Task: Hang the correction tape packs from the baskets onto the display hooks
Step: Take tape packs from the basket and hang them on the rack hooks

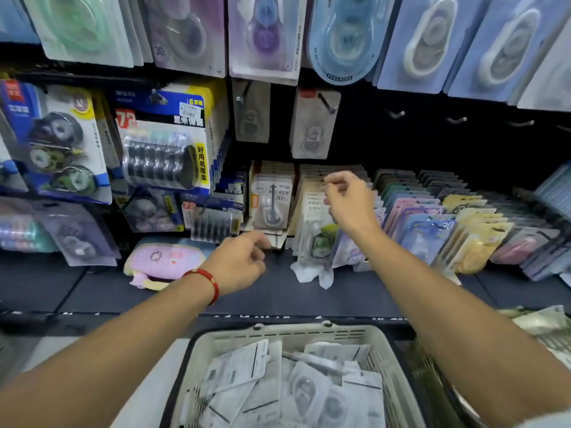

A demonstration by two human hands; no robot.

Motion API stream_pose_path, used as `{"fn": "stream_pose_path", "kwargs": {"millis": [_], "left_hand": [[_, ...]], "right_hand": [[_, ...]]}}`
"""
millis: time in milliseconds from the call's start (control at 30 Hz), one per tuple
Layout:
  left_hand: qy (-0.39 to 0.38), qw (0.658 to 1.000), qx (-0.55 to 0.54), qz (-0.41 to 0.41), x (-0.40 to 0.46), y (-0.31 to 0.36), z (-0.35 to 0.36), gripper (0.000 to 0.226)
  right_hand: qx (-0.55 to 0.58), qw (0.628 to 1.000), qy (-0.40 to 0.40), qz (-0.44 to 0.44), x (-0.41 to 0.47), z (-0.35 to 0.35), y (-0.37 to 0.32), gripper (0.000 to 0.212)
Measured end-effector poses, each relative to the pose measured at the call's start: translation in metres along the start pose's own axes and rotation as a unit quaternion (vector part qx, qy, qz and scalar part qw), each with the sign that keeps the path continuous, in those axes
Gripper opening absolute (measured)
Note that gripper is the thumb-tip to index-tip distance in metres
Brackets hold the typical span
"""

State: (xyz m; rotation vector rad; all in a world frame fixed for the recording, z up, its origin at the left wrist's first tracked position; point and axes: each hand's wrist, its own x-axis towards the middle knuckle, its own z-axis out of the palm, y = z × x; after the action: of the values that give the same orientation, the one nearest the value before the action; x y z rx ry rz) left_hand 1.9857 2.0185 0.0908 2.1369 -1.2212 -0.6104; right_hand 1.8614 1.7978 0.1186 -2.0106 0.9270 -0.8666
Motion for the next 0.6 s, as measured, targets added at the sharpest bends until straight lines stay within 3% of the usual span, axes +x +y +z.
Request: {"fn": "stream_pose_path", "kwargs": {"millis": [100, 167, 233, 300, 367, 467, 533, 600], "left_hand": [[-0.188, 0.960, 0.207, 0.023, -0.033, -0.023, 0.004, 0.036], [-0.293, 0.909, 0.295, -0.018, -0.055, -0.040, 0.018, 0.042], [-0.352, 0.872, 0.331, -0.081, -0.073, -0.057, 0.031, 0.046], [-0.386, 0.853, 0.336, -0.105, -0.085, -0.075, 0.038, 0.047], [-0.376, 0.851, 0.355, -0.087, -0.092, -0.090, 0.041, 0.048], [-0.326, 0.878, 0.345, -0.066, -0.102, -0.108, 0.061, 0.060], [-0.300, 0.902, 0.303, -0.068, -0.110, -0.115, 0.087, 0.075], [-0.277, 0.926, 0.243, -0.083, -0.118, -0.123, 0.115, 0.093]], "right_hand": [[-0.023, 0.971, -0.238, -0.007, -0.059, -0.005, 0.022, 0.020], [-0.132, 0.908, -0.397, -0.004, -0.096, -0.001, 0.040, 0.012], [-0.278, 0.824, -0.492, -0.046, -0.132, 0.011, 0.057, 0.020], [-0.356, 0.761, -0.532, -0.101, -0.170, 0.027, 0.072, 0.037], [-0.359, 0.746, -0.547, -0.123, -0.206, 0.044, 0.082, 0.065], [-0.370, 0.736, -0.554, -0.125, -0.242, 0.068, 0.094, 0.099], [-0.394, 0.736, -0.529, -0.153, -0.256, 0.078, 0.099, 0.092], [-0.392, 0.767, -0.468, -0.196, -0.265, 0.080, 0.107, 0.074]]}}
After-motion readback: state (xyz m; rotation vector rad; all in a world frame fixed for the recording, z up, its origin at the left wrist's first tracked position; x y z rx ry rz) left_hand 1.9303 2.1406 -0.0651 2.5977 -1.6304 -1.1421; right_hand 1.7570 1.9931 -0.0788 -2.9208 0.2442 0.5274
